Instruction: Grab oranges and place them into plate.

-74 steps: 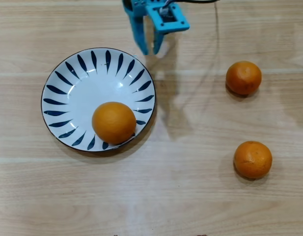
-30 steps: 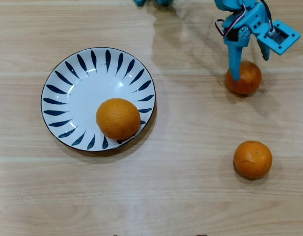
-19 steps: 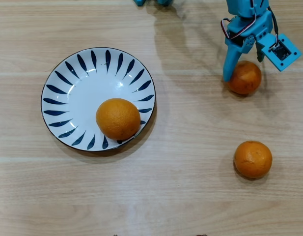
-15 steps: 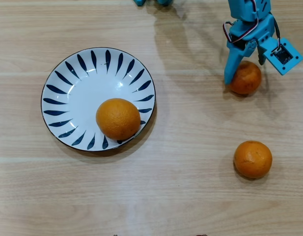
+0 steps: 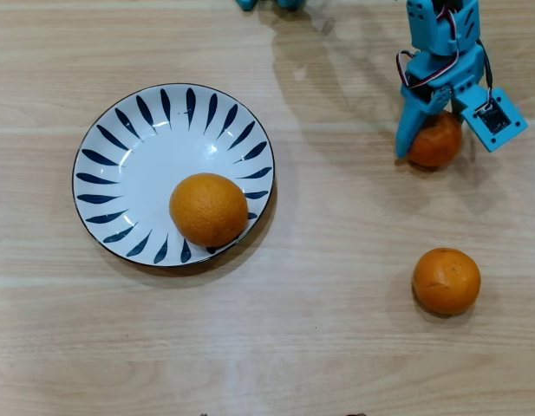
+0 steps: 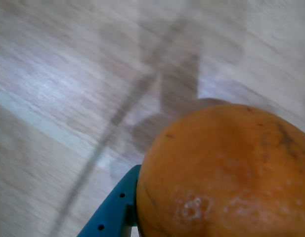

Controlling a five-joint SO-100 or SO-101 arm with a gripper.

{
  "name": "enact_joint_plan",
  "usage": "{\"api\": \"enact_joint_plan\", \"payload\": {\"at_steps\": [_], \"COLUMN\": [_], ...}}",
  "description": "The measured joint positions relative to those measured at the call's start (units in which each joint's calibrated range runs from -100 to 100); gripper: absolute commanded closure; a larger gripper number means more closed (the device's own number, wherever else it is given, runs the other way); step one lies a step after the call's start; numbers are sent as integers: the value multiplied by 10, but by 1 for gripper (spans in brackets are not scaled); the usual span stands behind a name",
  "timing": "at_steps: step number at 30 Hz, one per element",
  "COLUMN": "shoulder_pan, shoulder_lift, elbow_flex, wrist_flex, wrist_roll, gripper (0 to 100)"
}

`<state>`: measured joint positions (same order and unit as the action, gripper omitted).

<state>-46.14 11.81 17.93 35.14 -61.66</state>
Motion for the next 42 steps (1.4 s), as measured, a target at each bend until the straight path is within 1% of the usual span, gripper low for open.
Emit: {"api": "enact_joint_plan", "payload": {"at_steps": [3, 13, 18, 24, 25, 28, 35, 39, 42], "shoulder_pan": [1, 4, 37, 136, 174, 230, 411, 458, 484], "shoulder_lift": [0, -8, -59, -157, -187, -220, -259, -262, -262], "elbow_flex": [-1, 0, 1, -12, -12, -12, -12, 5, 38], "wrist_flex": [1, 4, 90, 216, 241, 268, 310, 311, 311], "wrist_roll": [0, 3, 27, 78, 100, 131, 215, 227, 225], "gripper": [75, 75, 75, 75, 75, 75, 75, 75, 75]}}
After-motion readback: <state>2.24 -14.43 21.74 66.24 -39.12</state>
